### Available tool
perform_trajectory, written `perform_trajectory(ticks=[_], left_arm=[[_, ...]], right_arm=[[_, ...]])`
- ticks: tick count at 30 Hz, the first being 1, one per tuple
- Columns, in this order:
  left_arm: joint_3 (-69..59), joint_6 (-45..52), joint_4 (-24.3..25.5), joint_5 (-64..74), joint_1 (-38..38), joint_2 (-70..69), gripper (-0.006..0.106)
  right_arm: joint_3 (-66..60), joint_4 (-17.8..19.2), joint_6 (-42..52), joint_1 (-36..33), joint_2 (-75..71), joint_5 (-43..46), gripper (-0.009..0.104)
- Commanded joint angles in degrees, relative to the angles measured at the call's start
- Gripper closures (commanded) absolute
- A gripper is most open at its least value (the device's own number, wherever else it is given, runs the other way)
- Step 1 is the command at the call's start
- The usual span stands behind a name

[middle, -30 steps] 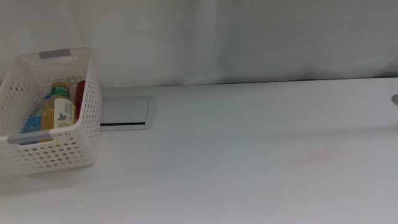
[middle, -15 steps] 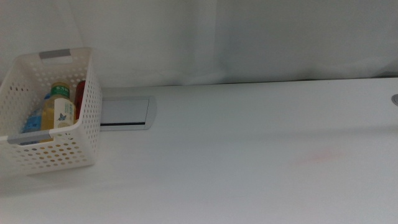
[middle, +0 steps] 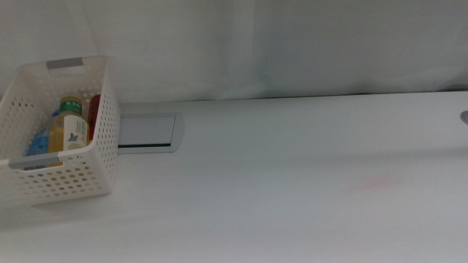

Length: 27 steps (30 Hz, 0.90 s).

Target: Use arms to grab the bottles and put them into the dustbin to the left of the table.

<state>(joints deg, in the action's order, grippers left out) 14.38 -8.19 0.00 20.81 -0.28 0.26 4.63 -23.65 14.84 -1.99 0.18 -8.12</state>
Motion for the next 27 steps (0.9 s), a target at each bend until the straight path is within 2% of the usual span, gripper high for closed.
perform_trajectory(ticks=[1,15,27], left_arm=[[-2.8,-0.6,-0.9,-5.1,-0.4,-1.5,0.103],[-16.1,1.1,-0.9,-12.6,-0.4,-1.5,0.103],[-16.4,0.7,-0.9,-11.4,-0.4,-1.5,0.103]], right_arm=[[-0.2,0.1,0.2,0.3,-1.9,-0.2,0.098],[-0.2,0.1,0.2,0.3,-1.9,-0.3,0.098],[-0.2,0.1,0.2,0.3,-1.9,-0.8,0.098]])
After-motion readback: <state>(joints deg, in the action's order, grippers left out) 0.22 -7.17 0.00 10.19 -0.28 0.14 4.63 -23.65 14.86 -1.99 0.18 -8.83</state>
